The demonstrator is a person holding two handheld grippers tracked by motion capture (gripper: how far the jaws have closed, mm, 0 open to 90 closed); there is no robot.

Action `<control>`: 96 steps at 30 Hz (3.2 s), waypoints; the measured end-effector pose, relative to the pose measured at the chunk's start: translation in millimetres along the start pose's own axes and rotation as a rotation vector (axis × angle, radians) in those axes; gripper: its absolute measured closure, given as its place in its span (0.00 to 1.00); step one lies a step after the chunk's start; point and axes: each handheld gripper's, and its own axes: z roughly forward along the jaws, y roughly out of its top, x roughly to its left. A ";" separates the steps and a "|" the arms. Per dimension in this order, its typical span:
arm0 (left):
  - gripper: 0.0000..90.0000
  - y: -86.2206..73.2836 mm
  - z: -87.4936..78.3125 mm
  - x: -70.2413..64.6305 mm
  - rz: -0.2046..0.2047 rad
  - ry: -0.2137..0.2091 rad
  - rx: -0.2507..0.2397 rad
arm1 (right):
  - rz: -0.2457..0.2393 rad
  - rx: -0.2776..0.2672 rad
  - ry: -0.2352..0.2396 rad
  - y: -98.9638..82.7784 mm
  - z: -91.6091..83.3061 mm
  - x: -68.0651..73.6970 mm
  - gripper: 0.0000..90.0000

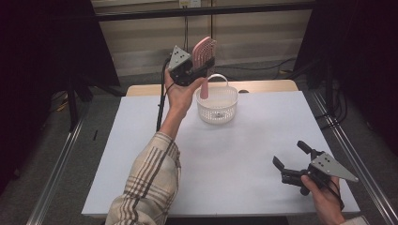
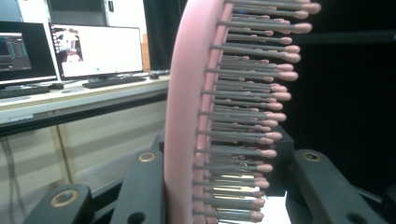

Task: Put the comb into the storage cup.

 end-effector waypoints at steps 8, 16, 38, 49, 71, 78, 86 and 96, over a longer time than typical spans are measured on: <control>0.69 -16.1 12.9 4.1 -0.007 0.013 0.004 | -0.001 0.002 0.001 0.0 -0.3 0.5 0.00; 0.69 -31.2 25.0 4.6 -0.028 0.022 0.009 | -0.004 0.011 0.001 -1.4 -0.9 0.1 0.00; 0.68 -83.4 23.8 0.8 -0.058 0.056 0.095 | -0.024 0.008 0.012 -1.5 -0.2 2.4 0.00; 0.68 -98.7 28.1 -2.0 -0.079 0.037 0.117 | -0.027 0.021 0.021 -2.5 0.5 2.9 0.00; 0.61 -100.4 14.4 18.0 -0.061 0.073 0.167 | -0.028 0.028 0.030 -3.0 0.9 3.1 0.00; 0.56 -102.7 7.6 31.0 -0.062 0.103 0.193 | -0.028 0.027 0.032 -3.0 1.3 3.6 0.00; 0.51 -102.8 6.5 36.8 -0.060 0.107 0.200 | -0.034 0.031 0.024 -3.3 1.2 2.6 0.00; 0.37 -104.3 4.0 42.8 -0.078 0.144 0.212 | -0.033 0.032 0.027 -3.5 1.3 3.0 0.00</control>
